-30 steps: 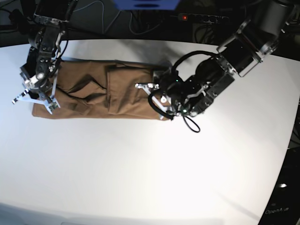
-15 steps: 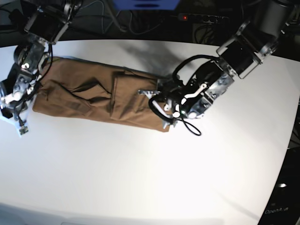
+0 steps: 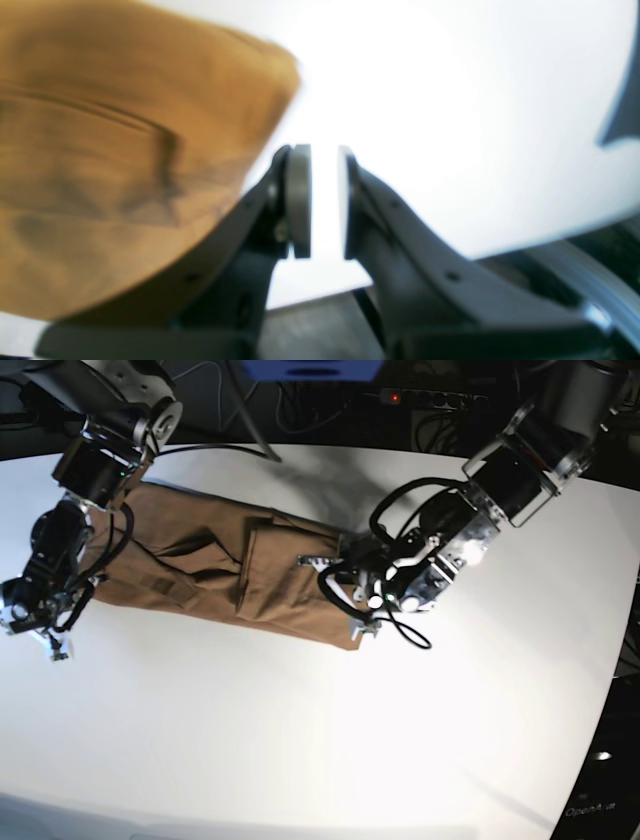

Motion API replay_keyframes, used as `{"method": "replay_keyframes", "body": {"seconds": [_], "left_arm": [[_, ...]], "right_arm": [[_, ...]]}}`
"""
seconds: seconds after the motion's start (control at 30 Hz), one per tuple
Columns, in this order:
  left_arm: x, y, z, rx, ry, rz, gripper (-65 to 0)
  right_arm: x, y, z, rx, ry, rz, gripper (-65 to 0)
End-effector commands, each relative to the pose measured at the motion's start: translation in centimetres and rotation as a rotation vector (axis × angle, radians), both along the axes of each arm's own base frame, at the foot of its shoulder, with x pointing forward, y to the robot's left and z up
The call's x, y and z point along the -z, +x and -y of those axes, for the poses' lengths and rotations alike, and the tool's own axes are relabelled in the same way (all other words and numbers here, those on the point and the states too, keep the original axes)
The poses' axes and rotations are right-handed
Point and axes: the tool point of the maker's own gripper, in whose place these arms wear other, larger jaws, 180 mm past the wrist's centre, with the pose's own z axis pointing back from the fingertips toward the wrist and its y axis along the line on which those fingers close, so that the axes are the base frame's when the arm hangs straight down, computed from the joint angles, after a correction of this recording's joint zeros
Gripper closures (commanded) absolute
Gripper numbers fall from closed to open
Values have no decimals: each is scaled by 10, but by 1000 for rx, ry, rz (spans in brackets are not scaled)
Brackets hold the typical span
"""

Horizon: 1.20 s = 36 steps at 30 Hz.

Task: Fold the T-shirt properly
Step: 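Grasp the opposite strip end with the right gripper and lift it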

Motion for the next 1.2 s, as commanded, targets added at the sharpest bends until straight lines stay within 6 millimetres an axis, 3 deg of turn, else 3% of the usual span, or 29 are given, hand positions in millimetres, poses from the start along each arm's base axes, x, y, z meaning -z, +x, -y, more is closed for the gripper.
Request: {"method": "replay_keyframes", "body": {"seconds": [0.0, 0.23, 0.33, 0.47, 0.57, 0.7, 0.77, 1.03, 1.17], "left_arm": [[16, 7, -47, -36, 167, 79, -25], [20, 2, -53, -40, 176, 66, -25], [24, -4, -60, -43, 188, 51, -25], [25, -7, -62, -42, 192, 49, -25], [26, -8, -66, -45, 199, 44, -25], [25, -8, -67, -43, 197, 48, -25], [25, -8, -67, -44, 198, 47, -25], [24, -2, -75, -82, 200, 51, -25], [22, -1, -78, -123, 183, 53, -25]], "right_arm": [[-15, 11, 7, 3, 4, 57, -102], [-31, 42, -18, -103, 258, 268, -102], [-20, 35, -18, -111, 327, 254, -102], [10, 22, -10, -64, 414, 165, -106], [18, 16, -6, -46, 446, 140, -197], [16, 17, -8, -54, 453, 153, -371], [16, 17, -8, -53, 455, 154, -419], [19, -2, 13, 45, 463, 179, -443], [27, -15, 13, 52, 462, 148, -443]]}}
